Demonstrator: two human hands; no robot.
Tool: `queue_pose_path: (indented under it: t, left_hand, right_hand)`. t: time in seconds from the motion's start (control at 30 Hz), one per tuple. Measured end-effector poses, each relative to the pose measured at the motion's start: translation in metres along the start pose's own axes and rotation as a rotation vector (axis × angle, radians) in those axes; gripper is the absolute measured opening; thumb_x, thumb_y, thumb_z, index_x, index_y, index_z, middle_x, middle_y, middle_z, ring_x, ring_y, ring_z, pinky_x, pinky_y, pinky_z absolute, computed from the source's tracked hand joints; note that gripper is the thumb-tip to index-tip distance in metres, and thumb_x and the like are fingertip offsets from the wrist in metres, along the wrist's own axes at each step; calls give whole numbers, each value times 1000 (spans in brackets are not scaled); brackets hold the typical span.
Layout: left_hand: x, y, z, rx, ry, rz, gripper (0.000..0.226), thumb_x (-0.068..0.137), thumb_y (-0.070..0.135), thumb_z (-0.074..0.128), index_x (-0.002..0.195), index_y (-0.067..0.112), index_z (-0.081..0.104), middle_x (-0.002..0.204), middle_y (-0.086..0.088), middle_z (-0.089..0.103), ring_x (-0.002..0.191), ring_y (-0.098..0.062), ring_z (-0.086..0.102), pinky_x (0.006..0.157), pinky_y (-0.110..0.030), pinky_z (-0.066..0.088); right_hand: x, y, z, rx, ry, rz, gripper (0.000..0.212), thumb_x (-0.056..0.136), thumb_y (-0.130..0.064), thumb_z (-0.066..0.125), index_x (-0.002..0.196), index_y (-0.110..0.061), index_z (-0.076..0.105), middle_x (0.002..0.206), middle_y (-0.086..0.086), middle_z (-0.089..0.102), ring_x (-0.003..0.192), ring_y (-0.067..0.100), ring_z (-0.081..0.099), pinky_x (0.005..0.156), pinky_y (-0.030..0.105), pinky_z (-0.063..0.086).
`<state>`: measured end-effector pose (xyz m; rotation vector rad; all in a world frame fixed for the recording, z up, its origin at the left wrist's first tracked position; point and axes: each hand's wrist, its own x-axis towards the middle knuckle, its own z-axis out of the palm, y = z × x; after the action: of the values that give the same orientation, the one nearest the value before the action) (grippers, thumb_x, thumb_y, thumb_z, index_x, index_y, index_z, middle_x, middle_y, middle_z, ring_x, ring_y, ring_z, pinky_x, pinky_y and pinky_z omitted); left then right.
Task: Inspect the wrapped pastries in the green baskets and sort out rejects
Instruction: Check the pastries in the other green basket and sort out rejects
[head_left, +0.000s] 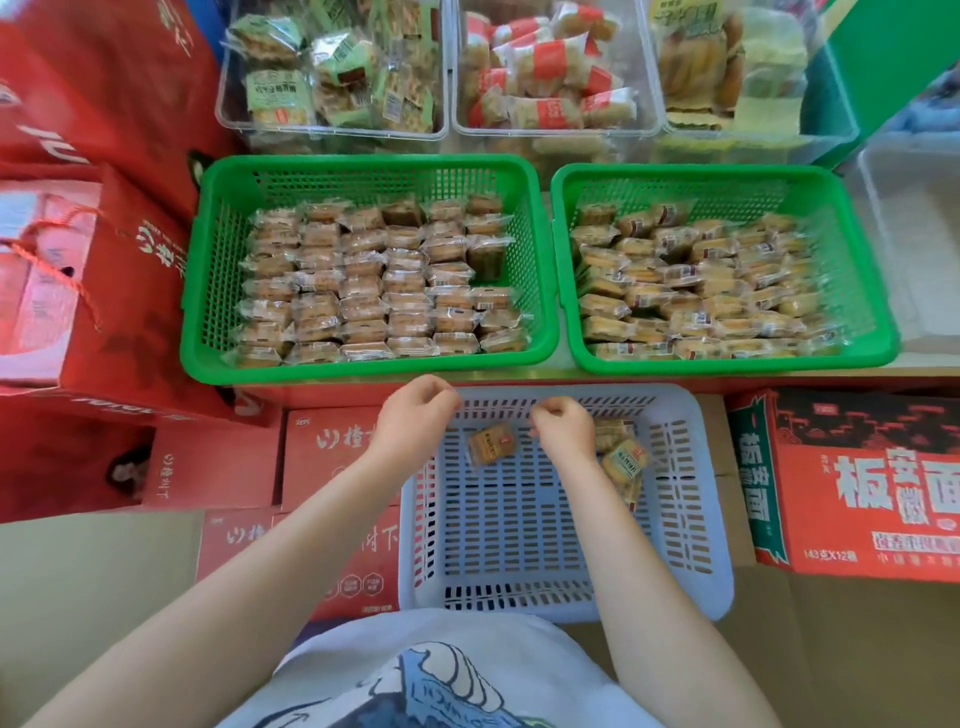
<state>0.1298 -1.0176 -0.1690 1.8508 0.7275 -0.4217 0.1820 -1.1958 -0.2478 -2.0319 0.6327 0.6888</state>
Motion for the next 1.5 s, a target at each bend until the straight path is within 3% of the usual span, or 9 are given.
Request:
queue_pose_path:
  t: [0.07, 0.17, 0.27, 0.37, 0.53, 0.7, 0.83, 1.17, 1.5]
  left_hand:
    - [10, 8, -4, 143, 137, 217, 14, 97, 19, 54, 93, 11, 65, 99, -3, 64, 97, -21, 56, 81, -37, 45]
    - [43, 8, -12, 480, 292, 472, 19, 97, 24, 55, 109, 11, 62, 120, -6, 57, 118, -23, 45, 97, -34, 36]
    - [80, 7, -22, 767, 177, 498, 53, 100, 41, 47, 145, 13, 44, 159, -11, 34, 149, -27, 23, 122, -47, 19]
    - [108, 4, -32, 940, 5, 498, 67, 101, 54, 31, 160, 24, 17, 169, -2, 5, 155, -20, -5, 125, -48, -2]
    - [121, -2, -33, 946, -43, 502, 69, 99, 59, 25, 160, 31, 14, 169, -2, 4, 155, -19, -5, 125, -49, -1]
    - [126, -4, -33, 966, -48, 490, 74, 95, 65, 15, 160, 30, 15, 169, -3, 3, 155, -21, -5, 124, -50, 0]
    - [127, -5, -31, 980, -51, 483, 82, 89, 68, 4, 160, 30, 15, 169, -3, 2, 155, -21, -6, 124, -51, 1]
    - [128, -6, -31, 981, -61, 478, 73, 96, 65, 16, 160, 30, 14, 169, -4, 0, 155, -22, -6, 124, -51, 0]
    - [123, -3, -34, 980, -55, 489, 70, 98, 62, 19, 160, 30, 13, 169, -2, 2, 155, -22, -5, 125, -49, -2]
  right_hand:
    - [-19, -26, -18, -4, -29, -163, 22, 98, -23, 54, 90, -6, 67, 84, 10, 72, 81, 25, 69, 81, 43, 55]
    - [-39, -71, -36, -31, -27, -350, 25, 99, -26, 54, 83, -11, 66, 79, 12, 70, 74, 28, 67, 69, 39, 55]
    - [-32, -111, -41, -89, 9, -482, 21, 99, -25, 54, 88, -10, 64, 81, 10, 67, 73, 25, 64, 64, 34, 50]
    - [-4, -142, -35, -210, 25, -578, 10, 98, -21, 55, 99, -14, 62, 89, -1, 62, 81, 16, 58, 68, 28, 45]
    - [56, -179, -5, -510, 30, -660, 28, 97, -12, 57, 125, -11, 59, 124, 4, 59, 115, 20, 56, 94, 27, 43]
    - [93, -197, 34, -745, 28, -702, 36, 92, -12, 60, 128, -9, 55, 134, 14, 50, 126, 31, 46, 105, 41, 40]
    - [103, -197, 45, -997, 135, -772, 44, 91, -8, 62, 132, -15, 49, 137, 10, 49, 128, 31, 43, 103, 44, 35]
    - [103, -197, 45, -1197, 221, -856, 31, 90, 0, 52, 118, -10, 61, 129, 12, 51, 120, 31, 43, 98, 42, 34]
    - [48, -190, 2, -1116, 406, -815, 21, 93, -20, 64, 112, -10, 63, 120, 9, 55, 117, 29, 47, 98, 39, 37]
